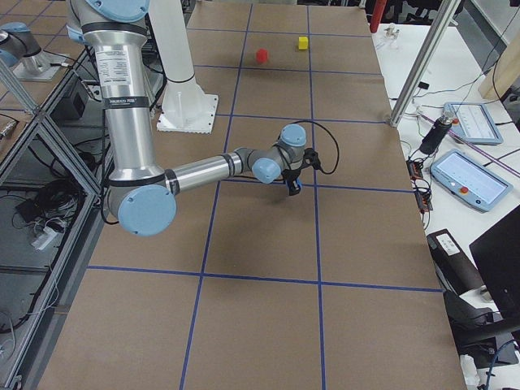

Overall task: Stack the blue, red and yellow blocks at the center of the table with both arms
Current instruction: 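Carry the blue cube with the right gripper to the table center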

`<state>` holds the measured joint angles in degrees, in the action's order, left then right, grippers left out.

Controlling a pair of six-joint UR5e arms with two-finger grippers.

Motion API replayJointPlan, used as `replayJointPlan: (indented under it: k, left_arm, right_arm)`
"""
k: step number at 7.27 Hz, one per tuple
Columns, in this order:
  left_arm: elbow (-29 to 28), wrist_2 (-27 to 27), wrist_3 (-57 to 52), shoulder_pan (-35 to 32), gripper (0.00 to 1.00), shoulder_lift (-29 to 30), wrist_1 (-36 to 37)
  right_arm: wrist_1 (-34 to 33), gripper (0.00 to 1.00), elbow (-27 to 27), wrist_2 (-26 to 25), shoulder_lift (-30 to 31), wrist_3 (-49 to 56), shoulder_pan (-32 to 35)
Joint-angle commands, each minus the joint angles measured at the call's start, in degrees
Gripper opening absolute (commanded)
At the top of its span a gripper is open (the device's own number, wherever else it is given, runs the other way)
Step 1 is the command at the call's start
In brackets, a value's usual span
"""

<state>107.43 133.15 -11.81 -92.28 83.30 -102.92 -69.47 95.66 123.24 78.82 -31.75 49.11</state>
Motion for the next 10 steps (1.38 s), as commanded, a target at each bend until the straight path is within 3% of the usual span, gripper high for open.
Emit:
replayJointPlan:
  k: [1,2,4,7,10]
  left_arm:
    - [-0.29,-0.09,0.12,0.00,1.00,0.10,0.00]
    - [-0.37,-0.09,0.12,0.00,1.00,0.10,0.00]
    - [-0.55,-0.09,0.12,0.00,1.00,0.10,0.09]
    - [-0.99,0.00,0.12,0.00,1.00,0.02,0.09]
    - [-1.08,-0.09,0.12,0.00,1.00,0.02,0.09]
  right_arm:
    - [-15.90,0.00,-1.69,-3.94,-17.04,-15.89,-7.24]
    - [-17.79,0.00,-5.10,-4.40,-23.90,-23.36,-9.97]
    - [-17.72,0.00,-19.12,-4.76,-38.94,-33.69,-13.93]
    - [-17.37,0.08,-20.86,-9.76,-40.32,-34.78,-17.46]
    - [-13.25,0.53,-23.75,-12.06,-40.84,-34.87,-18.61]
